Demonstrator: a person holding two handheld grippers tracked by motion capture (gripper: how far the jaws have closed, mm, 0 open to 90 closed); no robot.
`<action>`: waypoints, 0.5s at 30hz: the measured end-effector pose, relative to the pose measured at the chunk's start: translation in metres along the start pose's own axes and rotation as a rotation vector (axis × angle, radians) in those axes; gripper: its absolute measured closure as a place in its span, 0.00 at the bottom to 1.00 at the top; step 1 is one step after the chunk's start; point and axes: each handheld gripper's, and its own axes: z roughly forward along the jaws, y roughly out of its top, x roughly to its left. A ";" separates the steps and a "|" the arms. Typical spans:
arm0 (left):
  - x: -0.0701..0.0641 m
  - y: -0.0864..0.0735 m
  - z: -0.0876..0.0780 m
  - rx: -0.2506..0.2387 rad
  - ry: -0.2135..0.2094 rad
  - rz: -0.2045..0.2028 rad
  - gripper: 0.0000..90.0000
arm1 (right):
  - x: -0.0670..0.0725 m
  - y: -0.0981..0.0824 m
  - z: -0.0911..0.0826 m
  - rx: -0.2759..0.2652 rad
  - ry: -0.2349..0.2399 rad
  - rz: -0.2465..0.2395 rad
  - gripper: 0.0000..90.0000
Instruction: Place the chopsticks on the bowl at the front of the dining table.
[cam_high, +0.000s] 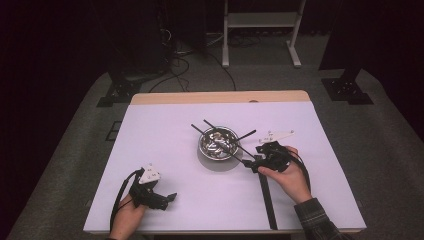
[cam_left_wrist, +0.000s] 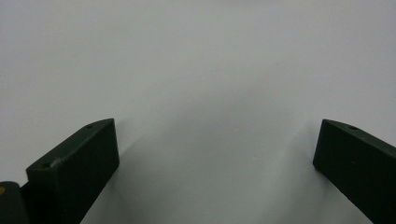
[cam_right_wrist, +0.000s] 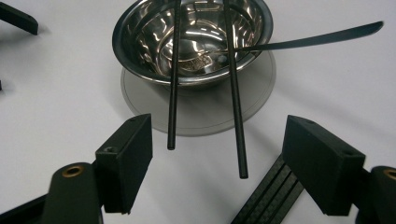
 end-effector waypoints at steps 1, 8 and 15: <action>0.000 0.000 0.000 0.000 0.000 0.000 0.00 | 0.000 0.000 0.001 0.002 0.001 -0.004 0.26; 0.000 0.000 0.000 0.000 0.000 0.000 0.00 | 0.001 -0.003 0.006 0.013 0.023 0.001 0.25; 0.000 0.000 0.000 0.002 0.000 0.002 0.00 | 0.004 -0.004 0.010 0.023 0.032 -0.004 0.25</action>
